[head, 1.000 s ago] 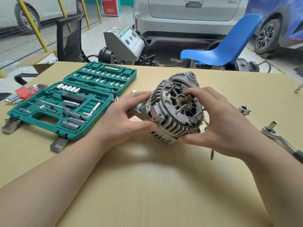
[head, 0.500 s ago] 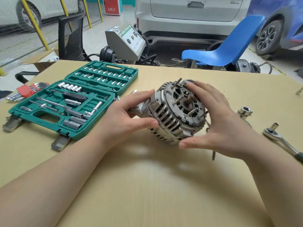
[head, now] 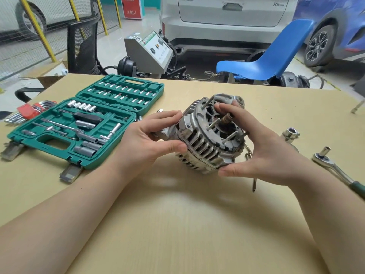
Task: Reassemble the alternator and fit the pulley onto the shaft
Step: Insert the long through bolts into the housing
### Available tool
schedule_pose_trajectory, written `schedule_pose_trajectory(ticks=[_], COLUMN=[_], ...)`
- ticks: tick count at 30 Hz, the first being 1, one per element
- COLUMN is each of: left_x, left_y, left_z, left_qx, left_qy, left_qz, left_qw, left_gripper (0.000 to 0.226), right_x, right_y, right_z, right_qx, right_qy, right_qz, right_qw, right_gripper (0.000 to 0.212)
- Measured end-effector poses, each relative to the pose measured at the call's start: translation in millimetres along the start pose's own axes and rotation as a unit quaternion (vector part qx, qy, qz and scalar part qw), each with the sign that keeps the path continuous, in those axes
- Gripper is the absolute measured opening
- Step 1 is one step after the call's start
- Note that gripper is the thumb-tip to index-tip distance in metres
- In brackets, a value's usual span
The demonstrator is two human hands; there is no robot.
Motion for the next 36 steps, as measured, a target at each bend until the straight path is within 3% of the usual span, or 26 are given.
schedule_pose_trajectory(ticks=[2,5,7,8,12,16,27,33,36], left_x=[-0.1,-0.3,0.3,0.5,0.4,1.5,1.3,0.3,-0.2], left_y=[-0.4,-0.5,-0.4,-0.3,-0.9,4.2,3.9,3.7,4.1], left_z=[0.0,-0.8,-1.5,-1.3,0.8,7.5,7.3,2.5,2.4], left_qx=[-0.005,-0.015,-0.015,-0.017,-0.041,-0.068,-0.059,-0.043,-0.041], left_qy=[0.002,0.006,0.011,0.013,0.026,0.036,0.024,0.027,0.034], left_qz=[0.001,0.005,0.007,0.004,-0.007,0.011,0.006,0.004,0.006], left_qw=[1.0,1.0,1.0,1.0,0.999,0.997,0.998,0.999,0.999], left_gripper=[0.064,0.067,0.066,0.065,0.063,0.06,0.078,0.083,0.075], right_x=[1.6,13.5,21.5,21.0,15.7,13.0,2.3,4.4,5.3], right_y=[-18.2,-68.3,-85.3,-84.1,-53.5,-35.8,-22.0,-34.2,-37.1], right_z=[-1.6,13.4,26.9,32.0,40.9,44.2,50.0,42.3,38.2], right_qx=[-0.042,-0.113,-0.044,0.015,0.156,0.215,0.271,0.155,0.08], right_qy=[-0.03,0.001,0.107,0.172,0.344,0.374,0.369,0.336,0.294], right_qz=[0.02,0.262,0.377,0.355,0.066,-0.019,0.039,0.136,0.205], right_qw=[0.998,0.958,0.919,0.919,0.923,0.902,0.888,0.919,0.93], right_gripper=[0.103,0.056,0.022,0.016,0.011,0.019,0.01,0.015,0.012])
Point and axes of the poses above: each hand's wrist, its own x-axis away from the middle knuckle, its own y-axis out of the palm, z = x × y, the point moved 3 cm from there along -x, towards the middle knuckle, and after that the axes turned 2 degrees about -z, right-handed, at the moved point
